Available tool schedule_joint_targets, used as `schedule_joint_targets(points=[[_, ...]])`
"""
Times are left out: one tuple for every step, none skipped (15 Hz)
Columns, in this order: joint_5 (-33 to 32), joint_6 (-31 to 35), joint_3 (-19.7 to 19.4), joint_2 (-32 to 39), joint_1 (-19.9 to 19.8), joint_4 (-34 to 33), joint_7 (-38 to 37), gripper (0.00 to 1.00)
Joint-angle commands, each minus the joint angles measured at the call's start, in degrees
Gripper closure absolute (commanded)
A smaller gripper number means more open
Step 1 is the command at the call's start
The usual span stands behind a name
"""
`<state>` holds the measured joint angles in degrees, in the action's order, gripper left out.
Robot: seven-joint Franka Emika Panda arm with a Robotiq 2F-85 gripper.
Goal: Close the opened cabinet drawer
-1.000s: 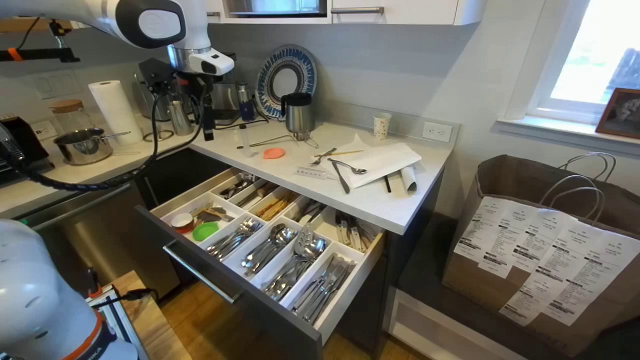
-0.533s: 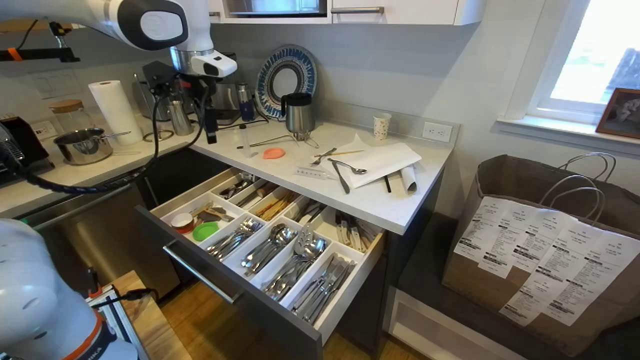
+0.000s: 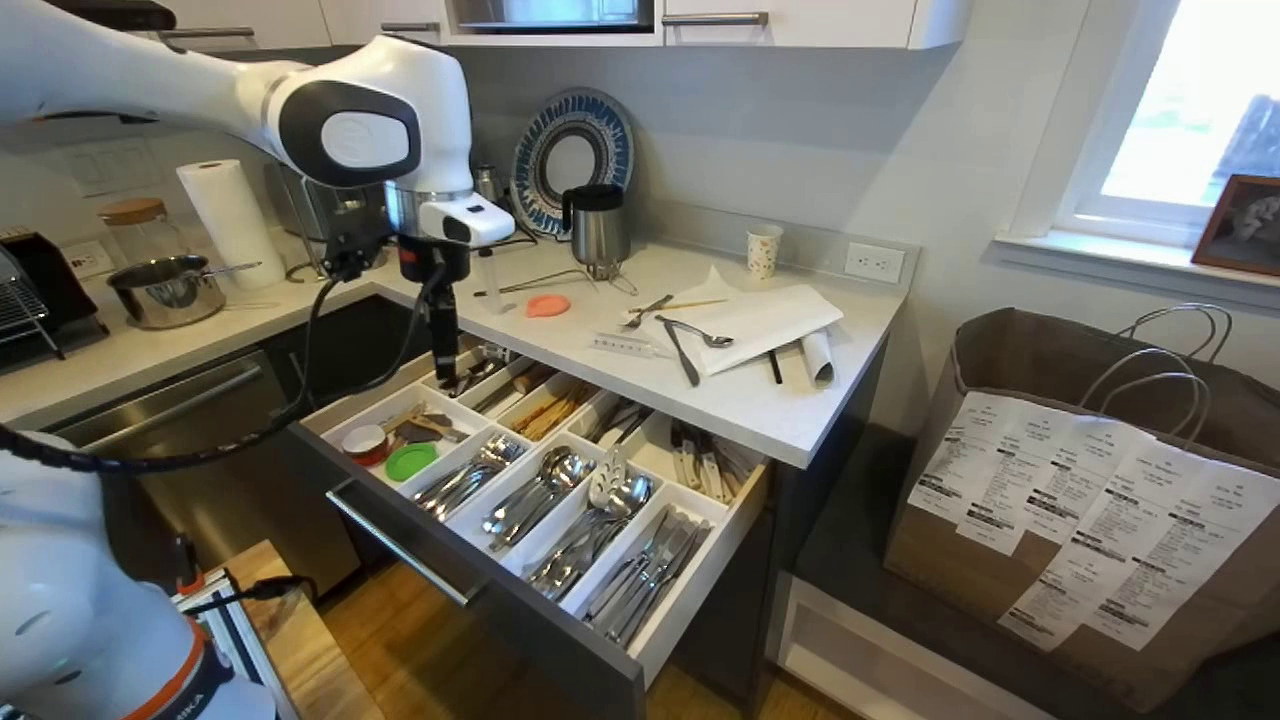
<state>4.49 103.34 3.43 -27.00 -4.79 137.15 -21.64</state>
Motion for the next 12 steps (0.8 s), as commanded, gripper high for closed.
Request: schedule_joint_targets(points=[[-0.6,2.9,-2.9,-2.0,-2.5,6.4,-0.2,0.0],[-0.7,3.3,-3.5,-1.9,-3.3,7.4,-0.2,0.0],[-1.2,3.9,-4.4,-2.1,-4.4,8.8,-0.6,0.0],[-1.8,4.5,-5.0,-2.1,-5.4,9.8,-0.7,0.0],[-1.9,4.9,-5.9,-2.1,-6.3,10.8,-0.6,0.0],[-2.6,5.8,-6.3,-1.9,-7.3,11.7,-1.1,0.0],[-2.8,6.6,-7.1,-1.4,-8.3,12.6,-1.1,0.0],[-3.0,7.9,-7.7,-1.1,-9.1,13.4,-0.9,0.0],[-2.6,10.4,-8.3,-0.6,-9.8,14.4,-0.9,0.0],[-2.6,11.5,-8.7,0.4,-10.3,14.9,-0.8,0.0],[-3.5,13.0,-8.7,1.3,-11.2,15.6,-1.5,0.0],[-4.1,14.1,-8.7,2.2,-11.9,16.3,-2.3,0.0]])
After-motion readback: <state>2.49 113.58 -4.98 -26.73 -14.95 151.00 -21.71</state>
